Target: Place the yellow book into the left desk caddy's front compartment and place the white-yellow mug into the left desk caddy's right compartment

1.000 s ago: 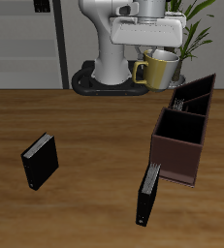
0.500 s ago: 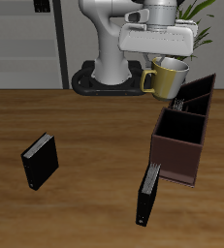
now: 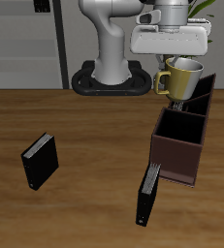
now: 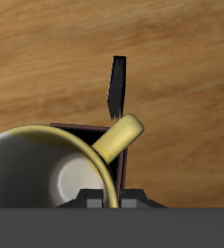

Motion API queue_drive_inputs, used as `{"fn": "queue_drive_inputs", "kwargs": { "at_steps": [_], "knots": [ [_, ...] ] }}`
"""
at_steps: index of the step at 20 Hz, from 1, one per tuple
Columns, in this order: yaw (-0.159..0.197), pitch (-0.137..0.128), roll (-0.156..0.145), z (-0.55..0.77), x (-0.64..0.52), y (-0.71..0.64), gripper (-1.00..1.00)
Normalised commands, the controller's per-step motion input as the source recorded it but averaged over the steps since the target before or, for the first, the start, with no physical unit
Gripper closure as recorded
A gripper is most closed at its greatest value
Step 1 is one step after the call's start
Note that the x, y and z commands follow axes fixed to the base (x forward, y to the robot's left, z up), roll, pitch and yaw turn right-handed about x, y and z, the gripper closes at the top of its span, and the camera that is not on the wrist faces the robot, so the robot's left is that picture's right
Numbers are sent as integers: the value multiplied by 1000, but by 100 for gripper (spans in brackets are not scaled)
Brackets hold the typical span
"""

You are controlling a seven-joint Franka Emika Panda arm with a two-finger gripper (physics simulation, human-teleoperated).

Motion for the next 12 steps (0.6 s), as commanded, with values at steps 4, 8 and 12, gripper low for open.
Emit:
{"fn": "queue_drive_inputs", "kwargs": {
  "at_steps": [4, 8, 12],
  "knots": [
    [9, -29, 40, 57, 164, 107, 100],
    [17, -16, 42, -74, 59, 63, 100],
    [-3, 19, 25, -212, 90, 92, 100]
  ]
}}
